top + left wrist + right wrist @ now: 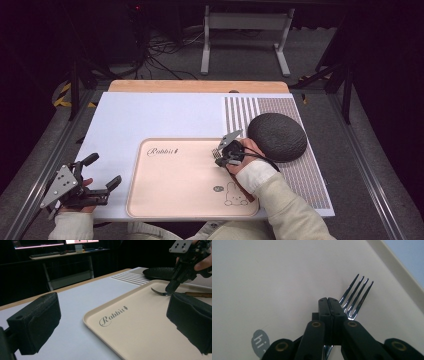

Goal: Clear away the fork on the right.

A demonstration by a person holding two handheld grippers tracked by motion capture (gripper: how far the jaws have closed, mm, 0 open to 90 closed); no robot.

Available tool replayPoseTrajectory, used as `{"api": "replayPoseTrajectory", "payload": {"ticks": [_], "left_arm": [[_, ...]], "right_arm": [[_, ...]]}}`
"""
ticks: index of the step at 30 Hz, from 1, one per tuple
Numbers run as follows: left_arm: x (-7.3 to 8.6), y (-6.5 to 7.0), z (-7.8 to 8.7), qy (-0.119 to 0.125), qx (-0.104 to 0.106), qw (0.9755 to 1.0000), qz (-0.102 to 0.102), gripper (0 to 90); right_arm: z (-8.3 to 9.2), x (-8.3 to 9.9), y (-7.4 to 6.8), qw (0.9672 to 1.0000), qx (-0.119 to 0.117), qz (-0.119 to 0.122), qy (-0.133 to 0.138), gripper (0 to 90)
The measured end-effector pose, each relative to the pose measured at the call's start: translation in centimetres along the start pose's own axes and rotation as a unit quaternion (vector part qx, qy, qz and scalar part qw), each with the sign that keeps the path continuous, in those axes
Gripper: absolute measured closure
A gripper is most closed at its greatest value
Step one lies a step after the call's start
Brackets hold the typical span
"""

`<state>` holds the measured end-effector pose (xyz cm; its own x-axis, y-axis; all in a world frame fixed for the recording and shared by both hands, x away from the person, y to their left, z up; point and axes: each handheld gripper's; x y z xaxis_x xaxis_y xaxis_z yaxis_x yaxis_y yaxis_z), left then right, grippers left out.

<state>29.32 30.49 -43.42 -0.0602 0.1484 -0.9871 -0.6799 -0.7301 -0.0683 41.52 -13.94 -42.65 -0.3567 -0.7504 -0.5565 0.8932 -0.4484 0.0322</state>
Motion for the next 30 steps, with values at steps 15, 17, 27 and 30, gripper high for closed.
{"api": "replayPoseTrajectory", "payload": {"ticks": [15,17,27,30], "left_arm": [[0.0,0.0,0.0,0.000,0.002,1.0000,0.000,0.0],[0.0,0.0,0.0,0.000,0.001,1.0000,0.000,0.0],[0.0,0.0,0.0,-0.001,0.002,1.0000,0.000,0.0],[0.0,0.0,0.0,0.000,0.000,1.0000,0.000,0.0]], "right_arm": [[-0.8,0.0,0.0,1.0000,-0.007,-0.002,-0.006,90.0],[-0.9,0.0,0.0,0.9999,-0.007,-0.002,-0.007,90.0],[-1.0,0.0,0.2,0.9999,0.002,-0.008,-0.007,90.0],[-1.0,0.0,0.4,0.9998,0.007,-0.014,-0.007,90.0]]}}
Point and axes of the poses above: each handheld gripper's, and its own axes: z roughly backward along the jaws, x roughly out of its underside, y roughly to its right, and after that the axes turned 1 degree about x, right-handed
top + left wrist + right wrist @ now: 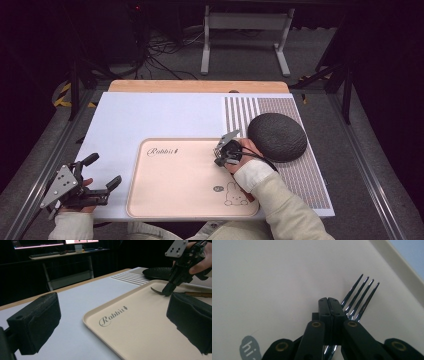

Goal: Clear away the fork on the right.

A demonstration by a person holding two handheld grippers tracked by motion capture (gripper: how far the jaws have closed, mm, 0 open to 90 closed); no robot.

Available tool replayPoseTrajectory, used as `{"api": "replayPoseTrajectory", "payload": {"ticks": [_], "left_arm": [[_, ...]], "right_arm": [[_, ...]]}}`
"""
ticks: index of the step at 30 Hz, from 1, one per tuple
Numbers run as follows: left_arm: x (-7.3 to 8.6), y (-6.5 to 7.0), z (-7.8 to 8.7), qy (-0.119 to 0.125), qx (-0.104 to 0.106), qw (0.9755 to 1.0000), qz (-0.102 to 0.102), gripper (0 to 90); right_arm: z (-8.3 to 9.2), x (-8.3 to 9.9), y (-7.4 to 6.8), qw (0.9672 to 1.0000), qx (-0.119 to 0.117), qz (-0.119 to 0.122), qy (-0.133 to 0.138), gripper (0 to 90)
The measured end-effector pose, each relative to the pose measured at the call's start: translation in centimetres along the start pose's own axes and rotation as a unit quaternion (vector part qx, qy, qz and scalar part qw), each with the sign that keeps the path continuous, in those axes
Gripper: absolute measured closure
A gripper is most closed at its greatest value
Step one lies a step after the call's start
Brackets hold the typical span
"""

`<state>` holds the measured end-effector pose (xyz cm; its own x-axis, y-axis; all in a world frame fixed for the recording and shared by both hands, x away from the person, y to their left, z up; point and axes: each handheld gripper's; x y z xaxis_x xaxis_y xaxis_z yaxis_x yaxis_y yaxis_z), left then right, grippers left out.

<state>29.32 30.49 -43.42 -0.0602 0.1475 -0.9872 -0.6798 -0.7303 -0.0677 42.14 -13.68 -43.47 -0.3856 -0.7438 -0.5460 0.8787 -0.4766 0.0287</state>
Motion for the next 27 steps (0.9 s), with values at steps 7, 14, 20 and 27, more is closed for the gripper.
{"api": "replayPoseTrajectory", "payload": {"ticks": [7,14,20,27], "left_arm": [[0.0,0.0,0.0,0.000,0.000,1.0000,0.000,0.0],[0.0,0.0,0.0,0.000,0.000,1.0000,0.000,0.0],[0.0,0.0,0.0,0.000,0.000,1.0000,0.001,0.0],[0.0,0.0,0.0,0.000,0.000,1.0000,0.001,0.0]], "right_arm": [[0.2,0.2,0.6,0.9998,0.013,-0.013,-0.003,90.0],[0.5,0.5,1.3,0.9992,0.026,-0.029,-0.007,90.0],[0.8,0.9,1.9,0.9982,0.038,-0.046,-0.010,90.0],[1.1,1.3,2.5,0.9970,0.048,-0.061,-0.011,90.0]]}}
Point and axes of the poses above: each handheld gripper's, and its own axes: z roughly backward along the jaws, x roughly out of its underside, y roughly to its right, and after that the axes turned 1 degree about x, right-handed
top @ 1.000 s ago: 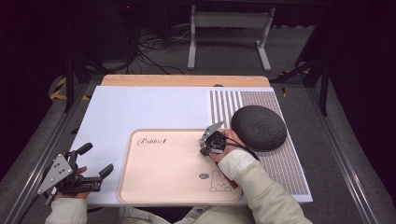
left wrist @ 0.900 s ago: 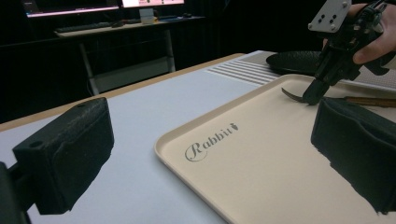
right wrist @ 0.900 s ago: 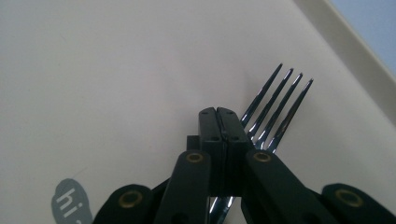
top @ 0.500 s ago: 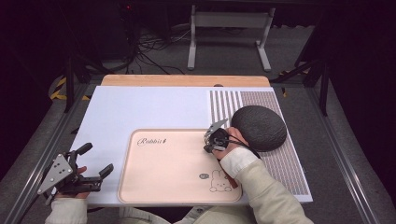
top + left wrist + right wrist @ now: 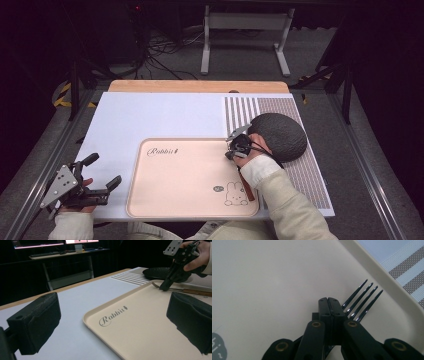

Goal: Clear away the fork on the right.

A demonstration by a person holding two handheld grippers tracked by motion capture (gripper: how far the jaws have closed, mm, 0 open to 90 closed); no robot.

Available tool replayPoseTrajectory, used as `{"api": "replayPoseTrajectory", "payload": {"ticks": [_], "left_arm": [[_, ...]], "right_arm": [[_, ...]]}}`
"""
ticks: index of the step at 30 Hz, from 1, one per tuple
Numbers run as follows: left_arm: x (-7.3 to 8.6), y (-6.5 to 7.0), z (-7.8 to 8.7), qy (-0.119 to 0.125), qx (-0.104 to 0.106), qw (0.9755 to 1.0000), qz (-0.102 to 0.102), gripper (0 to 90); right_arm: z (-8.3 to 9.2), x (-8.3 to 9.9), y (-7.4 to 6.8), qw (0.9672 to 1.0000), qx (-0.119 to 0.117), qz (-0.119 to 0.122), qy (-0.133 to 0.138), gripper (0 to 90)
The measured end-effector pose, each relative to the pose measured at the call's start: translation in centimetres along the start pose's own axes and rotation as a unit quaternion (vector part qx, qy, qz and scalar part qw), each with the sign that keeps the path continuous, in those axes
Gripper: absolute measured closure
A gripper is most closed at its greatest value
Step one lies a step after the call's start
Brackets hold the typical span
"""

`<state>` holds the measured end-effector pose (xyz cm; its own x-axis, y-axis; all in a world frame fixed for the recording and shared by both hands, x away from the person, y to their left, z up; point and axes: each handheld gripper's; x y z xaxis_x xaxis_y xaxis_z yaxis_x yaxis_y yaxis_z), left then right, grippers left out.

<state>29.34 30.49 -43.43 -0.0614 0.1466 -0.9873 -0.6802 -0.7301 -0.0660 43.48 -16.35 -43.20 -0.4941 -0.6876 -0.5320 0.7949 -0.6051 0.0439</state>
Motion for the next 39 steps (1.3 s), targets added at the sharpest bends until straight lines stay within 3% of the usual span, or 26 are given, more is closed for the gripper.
{"api": "replayPoseTrajectory", "payload": {"ticks": [26,36,39], "left_arm": [[0.0,0.0,0.0,0.000,0.000,1.0000,0.002,0.0],[0.0,-0.1,-0.2,-0.002,0.003,1.0000,0.000,0.0],[0.0,-0.1,-0.2,-0.002,0.003,1.0000,0.001,0.0]], "right_arm": [[1.0,1.7,1.8,0.9983,0.028,-0.051,0.001,90.0],[1.5,1.7,1.7,0.9983,0.028,-0.048,0.019,90.0],[2.0,1.7,1.7,0.9980,0.030,-0.046,0.032,83.9]]}}
Point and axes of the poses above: each handheld gripper's, and its own axes: z roughly backward along the jaws, x roughly out of its underside, y roughly to its right, and after that the axes turned 1 degree about x, right-handed
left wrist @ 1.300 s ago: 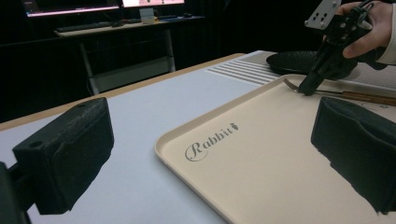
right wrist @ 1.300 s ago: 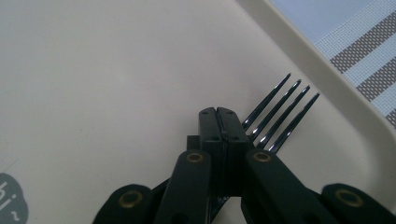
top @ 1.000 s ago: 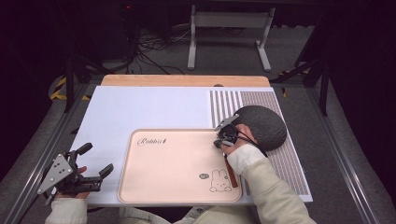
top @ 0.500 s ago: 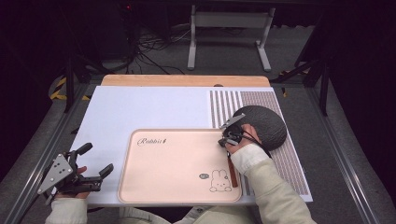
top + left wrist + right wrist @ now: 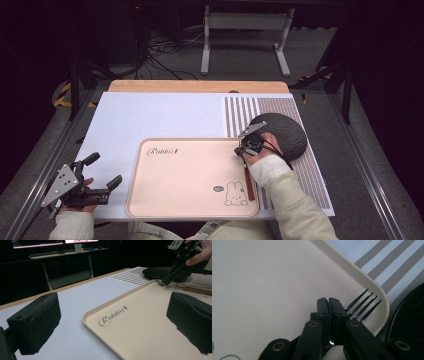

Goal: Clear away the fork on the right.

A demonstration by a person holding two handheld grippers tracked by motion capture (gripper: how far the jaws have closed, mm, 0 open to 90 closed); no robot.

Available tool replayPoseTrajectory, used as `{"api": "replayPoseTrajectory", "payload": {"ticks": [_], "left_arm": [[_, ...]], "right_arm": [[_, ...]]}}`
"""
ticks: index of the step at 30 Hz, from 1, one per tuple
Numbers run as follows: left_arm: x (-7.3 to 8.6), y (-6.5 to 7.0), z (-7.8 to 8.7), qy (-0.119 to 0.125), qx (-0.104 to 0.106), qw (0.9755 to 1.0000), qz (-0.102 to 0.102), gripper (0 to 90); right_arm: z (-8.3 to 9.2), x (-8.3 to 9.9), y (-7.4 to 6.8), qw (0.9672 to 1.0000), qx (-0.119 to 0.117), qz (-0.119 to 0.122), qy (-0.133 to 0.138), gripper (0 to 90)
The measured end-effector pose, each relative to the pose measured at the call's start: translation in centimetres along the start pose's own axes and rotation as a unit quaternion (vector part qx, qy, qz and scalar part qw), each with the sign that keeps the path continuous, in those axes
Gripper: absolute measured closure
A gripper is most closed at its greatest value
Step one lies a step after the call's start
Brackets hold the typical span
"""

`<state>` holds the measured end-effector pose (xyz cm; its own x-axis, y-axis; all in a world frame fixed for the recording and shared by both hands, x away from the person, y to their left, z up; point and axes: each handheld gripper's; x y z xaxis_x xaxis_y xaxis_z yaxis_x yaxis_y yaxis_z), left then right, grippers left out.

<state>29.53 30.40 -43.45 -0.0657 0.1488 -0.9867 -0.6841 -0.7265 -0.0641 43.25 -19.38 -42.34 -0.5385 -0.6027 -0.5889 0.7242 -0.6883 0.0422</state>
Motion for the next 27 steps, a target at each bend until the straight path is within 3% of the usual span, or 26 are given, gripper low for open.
{"api": "replayPoseTrajectory", "payload": {"ticks": [2,5,9,16,17,18,27], "left_arm": [[0.0,0.0,0.0,0.001,0.000,1.0000,0.001,0.0],[0.0,0.1,0.2,0.004,-0.003,1.0000,0.003,0.0],[0.0,0.1,0.3,0.004,-0.005,1.0000,0.002,0.0],[0.1,0.1,0.5,-0.001,-0.005,1.0000,0.000,0.0],[0.1,0.1,0.5,-0.001,-0.005,1.0000,0.000,0.0],[0.1,0.1,0.5,0.000,-0.007,1.0000,0.000,0.0],[0.1,0.2,0.4,0.000,-0.007,1.0000,-0.001,0.0]], "right_arm": [[0.5,0.0,0.0,0.9999,0.004,0.003,0.015,76.7],[1.6,0.0,0.0,0.9986,0.010,0.008,0.052,52.0],[3.2,0.3,0.2,0.9943,0.017,0.016,0.104,31.4],[5.7,1.7,0.6,0.9855,0.014,0.018,0.168,20.4],[5.7,1.7,0.6,0.9855,0.014,0.018,0.168,20.4],[6.6,2.5,0.7,0.9819,0.015,0.013,0.188,19.3],[9.1,5.2,1.4,0.9674,0.024,0.001,0.252,13.6]]}}
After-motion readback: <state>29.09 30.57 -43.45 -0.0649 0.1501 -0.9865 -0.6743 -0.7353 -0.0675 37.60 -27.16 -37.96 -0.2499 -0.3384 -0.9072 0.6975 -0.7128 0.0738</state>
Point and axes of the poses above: each handheld gripper's, and its own axes: z roughly backward along the jaws, x roughly out of its underside, y roughly to its right, and after that the axes turned 1 degree about x, right-handed
